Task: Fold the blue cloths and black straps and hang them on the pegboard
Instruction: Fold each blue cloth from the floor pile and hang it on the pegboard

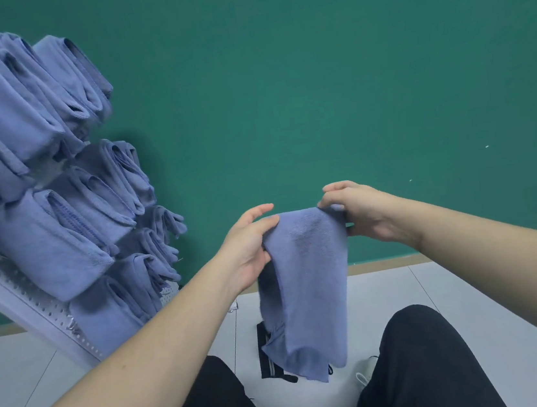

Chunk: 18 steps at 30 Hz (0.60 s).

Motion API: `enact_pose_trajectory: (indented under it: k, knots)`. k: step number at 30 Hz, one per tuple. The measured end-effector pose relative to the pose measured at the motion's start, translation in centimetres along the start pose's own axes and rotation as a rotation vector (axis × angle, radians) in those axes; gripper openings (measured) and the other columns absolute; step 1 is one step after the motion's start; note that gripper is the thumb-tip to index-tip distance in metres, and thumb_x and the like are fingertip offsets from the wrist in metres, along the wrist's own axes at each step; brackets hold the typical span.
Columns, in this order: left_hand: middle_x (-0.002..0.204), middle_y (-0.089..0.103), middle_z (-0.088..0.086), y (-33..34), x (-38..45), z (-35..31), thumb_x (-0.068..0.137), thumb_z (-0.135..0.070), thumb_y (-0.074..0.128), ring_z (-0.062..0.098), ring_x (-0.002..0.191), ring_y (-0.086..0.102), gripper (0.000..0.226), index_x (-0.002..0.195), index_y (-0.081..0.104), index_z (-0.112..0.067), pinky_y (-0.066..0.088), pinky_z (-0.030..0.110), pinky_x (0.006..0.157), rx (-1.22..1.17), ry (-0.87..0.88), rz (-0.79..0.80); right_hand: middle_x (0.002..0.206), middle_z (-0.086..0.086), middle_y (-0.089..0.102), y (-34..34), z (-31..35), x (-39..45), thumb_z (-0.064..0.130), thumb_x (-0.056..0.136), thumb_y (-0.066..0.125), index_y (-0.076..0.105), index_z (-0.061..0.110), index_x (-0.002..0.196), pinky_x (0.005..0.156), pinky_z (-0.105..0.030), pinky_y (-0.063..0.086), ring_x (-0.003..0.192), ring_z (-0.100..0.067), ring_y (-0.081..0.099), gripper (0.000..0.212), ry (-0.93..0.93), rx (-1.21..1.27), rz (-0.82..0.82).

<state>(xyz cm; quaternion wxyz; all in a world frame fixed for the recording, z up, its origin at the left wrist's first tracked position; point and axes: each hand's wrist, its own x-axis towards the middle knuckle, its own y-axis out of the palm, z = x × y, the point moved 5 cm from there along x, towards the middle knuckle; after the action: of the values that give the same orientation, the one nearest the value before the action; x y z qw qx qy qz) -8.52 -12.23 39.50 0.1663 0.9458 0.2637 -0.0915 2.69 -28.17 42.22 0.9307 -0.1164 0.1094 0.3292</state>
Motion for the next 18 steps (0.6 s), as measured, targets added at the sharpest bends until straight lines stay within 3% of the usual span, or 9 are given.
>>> enact_pose_trajectory:
  k: [2, 3, 8, 12, 14, 16, 18]
  knots:
    - [0.081, 0.07, 0.008, -0.2, 0.0, -0.4, 0.095, 0.002, 0.06, 0.014, 0.063, 0.066, 0.028, 0.114, 0.062, -0.018, 0.053, 0.026, 0.057, 0.032, -0.01, 0.014, 0.092, -0.004, 0.06, -0.1, -0.4, 0.1, 0.012, 0.092, 0.062, 0.059, 0.023, 0.113, 0.09, -0.042, 0.052, 0.085, -0.022, 0.055, 0.025, 0.009, -0.051, 0.033]
    - [0.081, 0.07, 0.01, -0.4, -0.1, -0.6, 0.094, 0.003, 0.06, 0.015, 0.063, 0.066, 0.027, 0.113, 0.061, -0.016, 0.053, 0.027, 0.057, 0.061, -0.019, 0.022, 0.097, -0.005, 0.063, -0.2, -0.5, 0.1, 0.012, 0.093, 0.062, 0.06, 0.025, 0.116, 0.094, -0.044, 0.052, 0.088, -0.022, 0.057, 0.027, -0.004, -0.093, 0.048]
    - [0.068, 0.069, 0.003, -1.4, 0.0, -0.9, 0.093, 0.002, 0.065, 0.01, 0.056, 0.062, 0.019, 0.105, 0.063, -0.013, 0.051, 0.022, 0.057, 0.256, -0.03, 0.036, 0.088, -0.007, 0.062, 0.3, 0.1, 0.2, 0.013, 0.089, 0.069, 0.063, 0.024, 0.109, 0.077, -0.036, 0.054, 0.077, -0.021, 0.058, 0.024, -0.118, -0.169, 0.016]
    - [0.07, 0.064, -0.002, -1.6, 0.0, -1.0, 0.093, -0.006, 0.067, 0.007, 0.056, 0.055, 0.013, 0.093, 0.066, -0.019, 0.043, 0.02, 0.051, 0.319, -0.029, -0.008, 0.09, -0.006, 0.07, 0.1, 0.5, 0.6, 0.017, 0.087, 0.075, 0.068, 0.02, 0.102, 0.086, -0.036, 0.057, 0.078, -0.017, 0.063, 0.016, -0.14, -0.179, -0.015]
    - [0.073, 0.06, -0.006, -1.6, 0.0, -1.0, 0.094, -0.015, 0.065, 0.011, 0.067, 0.051, 0.011, 0.09, 0.066, -0.025, 0.041, 0.025, 0.062, 0.371, -0.062, -0.01, 0.092, -0.006, 0.07, -0.2, 0.5, 0.8, 0.018, 0.09, 0.072, 0.068, 0.02, 0.098, 0.084, -0.035, 0.056, 0.077, -0.016, 0.063, 0.01, -0.138, -0.202, -0.026]
    - [0.081, 0.061, -0.007, -1.6, -0.3, -0.8, 0.097, -0.018, 0.062, 0.016, 0.079, 0.054, 0.011, 0.092, 0.066, -0.027, 0.049, 0.038, 0.079, 0.419, -0.113, 0.024, 0.09, -0.004, 0.067, -0.5, 0.3, 0.8, 0.017, 0.094, 0.065, 0.067, 0.021, 0.097, 0.076, -0.031, 0.054, 0.075, -0.016, 0.059, 0.005, -0.116, -0.237, -0.036]
    - [0.088, 0.062, -0.003, -1.6, -0.4, -0.6, 0.101, -0.019, 0.057, 0.019, 0.083, 0.057, 0.014, 0.095, 0.066, -0.028, 0.056, 0.051, 0.084, 0.479, -0.115, 0.035, 0.091, -0.003, 0.064, -0.6, 0.0, 0.9, 0.015, 0.098, 0.057, 0.066, 0.022, 0.095, 0.071, -0.03, 0.052, 0.076, -0.016, 0.056, 0.011, -0.095, -0.291, -0.04]
